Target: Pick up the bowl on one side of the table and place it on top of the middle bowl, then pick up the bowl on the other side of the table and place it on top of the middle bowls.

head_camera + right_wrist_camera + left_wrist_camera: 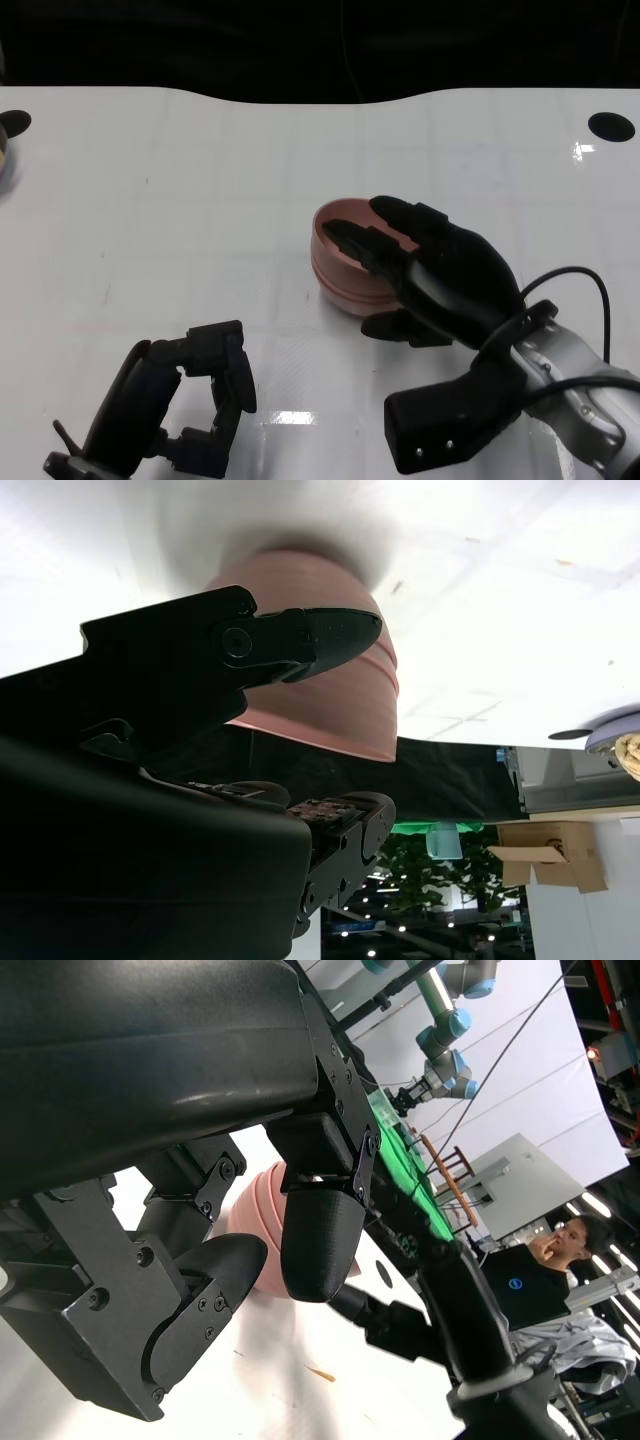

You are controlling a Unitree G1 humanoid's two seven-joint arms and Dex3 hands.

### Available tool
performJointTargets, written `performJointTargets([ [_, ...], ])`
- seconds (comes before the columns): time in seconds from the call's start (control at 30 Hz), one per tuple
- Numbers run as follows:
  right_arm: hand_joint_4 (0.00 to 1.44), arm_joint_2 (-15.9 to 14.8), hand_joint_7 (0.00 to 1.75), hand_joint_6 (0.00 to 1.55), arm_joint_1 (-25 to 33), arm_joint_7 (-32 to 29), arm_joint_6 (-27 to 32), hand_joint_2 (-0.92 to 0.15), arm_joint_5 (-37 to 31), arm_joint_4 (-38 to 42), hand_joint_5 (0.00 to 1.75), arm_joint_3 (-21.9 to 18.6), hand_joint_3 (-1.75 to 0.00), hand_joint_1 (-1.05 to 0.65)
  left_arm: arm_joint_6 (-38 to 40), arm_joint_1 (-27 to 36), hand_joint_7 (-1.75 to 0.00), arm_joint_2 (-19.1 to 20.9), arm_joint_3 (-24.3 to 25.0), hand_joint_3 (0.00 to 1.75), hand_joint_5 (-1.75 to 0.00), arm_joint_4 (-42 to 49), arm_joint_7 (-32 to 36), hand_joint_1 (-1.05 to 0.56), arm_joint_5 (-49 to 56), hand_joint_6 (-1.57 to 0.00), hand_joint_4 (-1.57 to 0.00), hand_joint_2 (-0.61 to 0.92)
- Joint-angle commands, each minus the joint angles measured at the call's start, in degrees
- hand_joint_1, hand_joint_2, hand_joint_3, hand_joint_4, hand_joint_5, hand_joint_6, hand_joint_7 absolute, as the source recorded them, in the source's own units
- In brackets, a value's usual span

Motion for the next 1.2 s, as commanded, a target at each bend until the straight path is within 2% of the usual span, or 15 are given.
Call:
performJointTargets([
  [0.03,0.14,-0.7,0.01,0.19,2.0,-1.4,0.5,-0.92,-0.7,-0.7,0.02,0.3,-0.29,-0.74,-0.6,0.0,-1.59,0.6,0.3,1.67,-1.75,0.2,0.0,0.01,-0.2,-0.89,-0.99,0.21],
  [0.5,0.13,0.1,0.0,0.17,2.7,-2.6,1.3,-0.92,-2.2,2.3,0.03,1.8,-0.31,-0.74,-0.5,-0.2,-1.58,0.8,0.2,1.64,-1.75,0.7,-0.3,-0.01,-0.6,-0.88,-0.97,0.22],
  [0.8,0.11,0.9,0.01,0.12,2.8,-5.6,0.8,-0.92,0.3,0.8,0.03,-0.6,-0.32,-0.72,-0.9,-0.4,-1.58,0.8,0.3,1.64,-1.75,1.1,0.1,-0.01,0.0,-0.88,-0.97,0.21],
  [1.0,0.1,-0.4,0.0,0.11,4.6,-2.3,1.8,-0.92,2.4,-4.7,0.03,-3.0,-0.35,-0.71,-0.9,-0.5,-1.58,0.8,0.5,1.65,-1.75,1.1,0.3,-0.01,0.3,-0.89,-0.98,0.21],
  [1.1,0.12,-1.1,0.01,0.12,6.5,-1.3,0.9,-0.92,4.4,-7.0,0.04,-4.4,-0.32,-0.68,-0.5,-0.3,-1.59,0.7,0.5,1.65,-1.75,0.8,0.3,-0.01,0.3,-0.89,-0.98,0.21],
  [1.13,0.12,-1.7,0.01,0.12,7.3,-2.7,-1.5,-0.92,5.7,-7.2,0.05,-5.1,-0.31,-0.68,-0.4,-0.3,-1.59,0.7,0.5,1.65,-1.75,0.8,0.3,-0.02,0.4,-0.89,-0.98,0.21],
  [1.2,0.23,-3.0,0.08,0.26,8.7,-6.6,-7.2,-0.92,7.7,-6.5,0.16,-6.6,-0.17,-0.56,-0.6,-0.4,-1.59,0.7,0.5,1.65,-1.75,0.9,0.5,-0.02,0.7,-0.89,-0.98,0.21],
])
